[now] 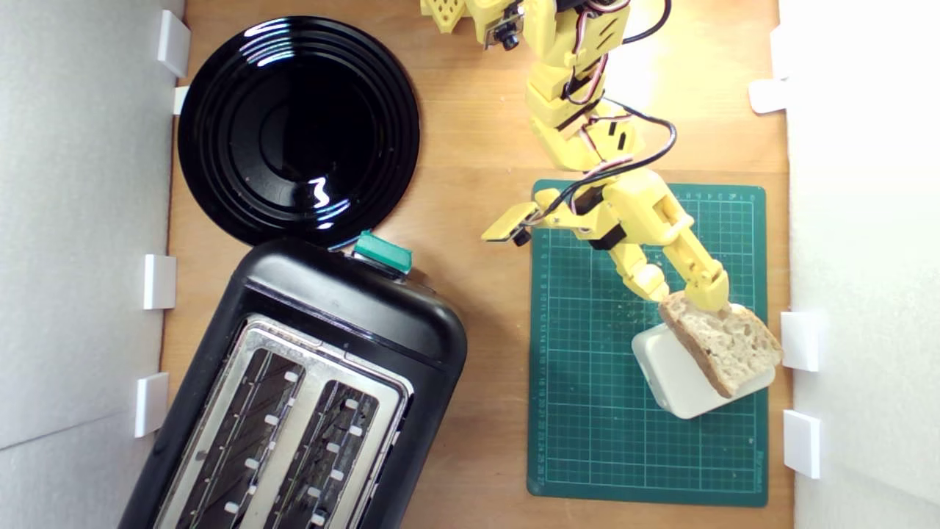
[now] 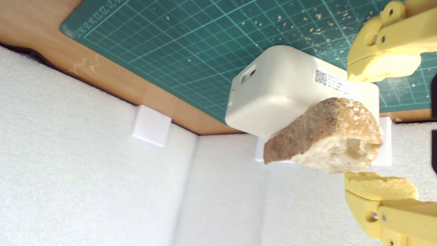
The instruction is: Pick bread and place in toaster
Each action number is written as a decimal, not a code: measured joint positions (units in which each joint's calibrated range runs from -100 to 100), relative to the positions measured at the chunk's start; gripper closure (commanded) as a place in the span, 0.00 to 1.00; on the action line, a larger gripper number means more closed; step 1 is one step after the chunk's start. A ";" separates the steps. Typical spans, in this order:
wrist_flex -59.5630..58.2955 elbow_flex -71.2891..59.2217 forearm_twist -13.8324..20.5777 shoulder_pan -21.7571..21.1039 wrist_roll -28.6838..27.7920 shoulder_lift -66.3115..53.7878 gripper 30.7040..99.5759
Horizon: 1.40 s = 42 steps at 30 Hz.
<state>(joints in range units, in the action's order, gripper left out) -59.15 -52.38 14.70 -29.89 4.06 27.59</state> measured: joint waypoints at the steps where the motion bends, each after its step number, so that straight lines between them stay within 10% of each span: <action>1: 0.00 0.28 -0.53 0.00 0.00 0.42 0.16; 27: 0.00 6.93 0.09 -1.10 1.24 5.38 0.16; 42: 0.00 8.32 -2.84 -1.19 1.19 5.38 0.48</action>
<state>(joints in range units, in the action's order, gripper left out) -59.15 -44.06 11.86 -31.08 5.25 32.97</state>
